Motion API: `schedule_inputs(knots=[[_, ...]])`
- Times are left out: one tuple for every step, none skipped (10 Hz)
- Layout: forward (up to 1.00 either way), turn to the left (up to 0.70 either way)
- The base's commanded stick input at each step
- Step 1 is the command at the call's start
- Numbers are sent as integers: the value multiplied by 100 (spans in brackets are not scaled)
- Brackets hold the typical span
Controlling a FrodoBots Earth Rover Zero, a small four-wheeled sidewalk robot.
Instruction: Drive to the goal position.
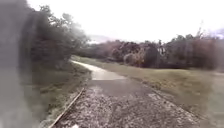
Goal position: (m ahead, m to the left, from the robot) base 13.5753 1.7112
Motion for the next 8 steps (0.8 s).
schedule_inputs(knots=[[100, 0], [100, 0], [100, 0], [100, 0], [100, 0], [100, 0], [100, 0], [100, 0]])
